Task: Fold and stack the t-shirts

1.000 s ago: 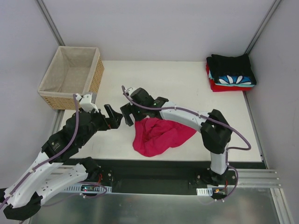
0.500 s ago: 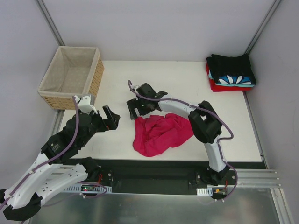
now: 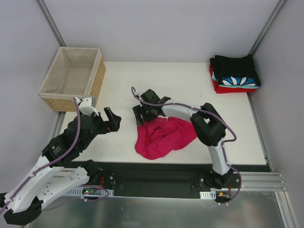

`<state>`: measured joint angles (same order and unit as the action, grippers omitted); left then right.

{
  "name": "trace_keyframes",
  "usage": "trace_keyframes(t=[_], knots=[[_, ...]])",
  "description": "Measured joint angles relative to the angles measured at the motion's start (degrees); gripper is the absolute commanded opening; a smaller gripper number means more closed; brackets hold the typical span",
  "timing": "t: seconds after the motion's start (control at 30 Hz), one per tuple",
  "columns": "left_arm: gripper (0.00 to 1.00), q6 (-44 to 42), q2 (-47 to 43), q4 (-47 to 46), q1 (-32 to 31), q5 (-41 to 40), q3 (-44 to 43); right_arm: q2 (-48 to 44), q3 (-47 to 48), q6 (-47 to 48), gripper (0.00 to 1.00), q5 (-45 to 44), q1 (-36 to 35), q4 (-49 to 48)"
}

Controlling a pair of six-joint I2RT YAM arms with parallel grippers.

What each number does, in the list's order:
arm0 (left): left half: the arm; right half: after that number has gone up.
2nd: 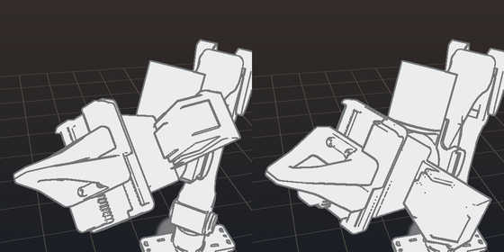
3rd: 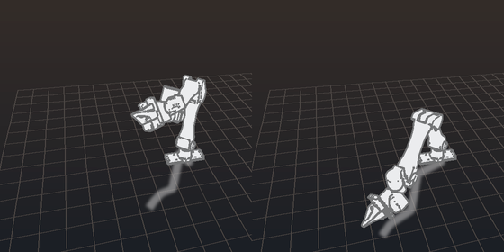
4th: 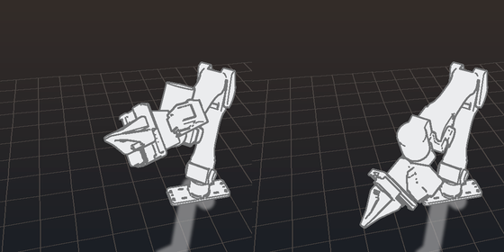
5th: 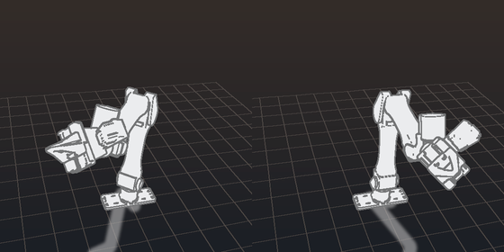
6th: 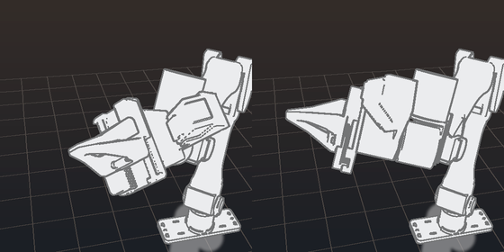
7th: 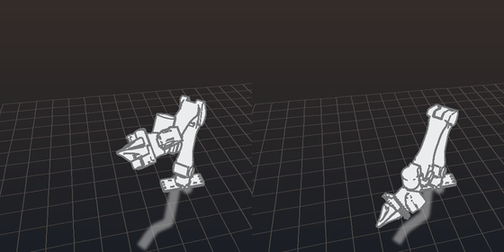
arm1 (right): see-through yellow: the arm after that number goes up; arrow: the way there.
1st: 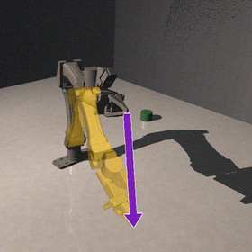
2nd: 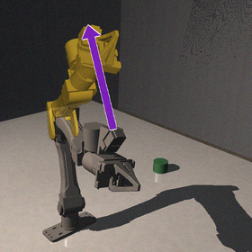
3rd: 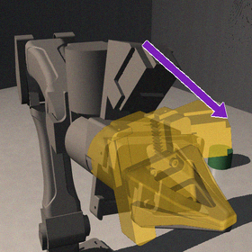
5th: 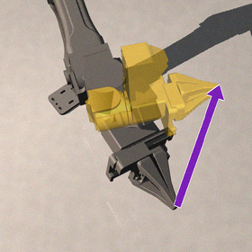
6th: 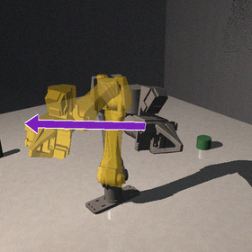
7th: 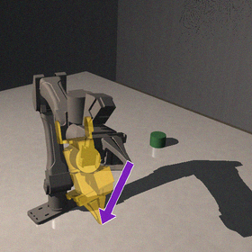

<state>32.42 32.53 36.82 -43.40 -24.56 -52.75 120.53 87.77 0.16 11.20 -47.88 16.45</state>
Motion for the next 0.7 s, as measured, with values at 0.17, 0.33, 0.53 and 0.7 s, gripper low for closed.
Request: trace_keyframes(t=[0.17, 0.33, 0.53, 0.7], knots=[[0.99, 0.0, 0.0, 0.0, 0.0, 0.0, 0.0, -2.4, -3.76, -0.7, 0.38, -0.15, 0.0, -1.53], [0.99, 0.0, 0.0, 0.0, 0.0, 0.0, 0.0, -2.62, -4.28, -1.27, 0.01, -0.72, 0.0, -1.75], [0.99, 0.0, 0.07, 0.0, 0.0, 0.02, 0.04, -2.62, -1.66, -0.39, 0.01, -2.75, -0.15, 1.25], [0.99, 0.04, 1.33, -0.02, 0.0, 0.07, 0.22, -3.08, 12.74, 3.8, 0.01, -6.23, -0.98, 9.79]])
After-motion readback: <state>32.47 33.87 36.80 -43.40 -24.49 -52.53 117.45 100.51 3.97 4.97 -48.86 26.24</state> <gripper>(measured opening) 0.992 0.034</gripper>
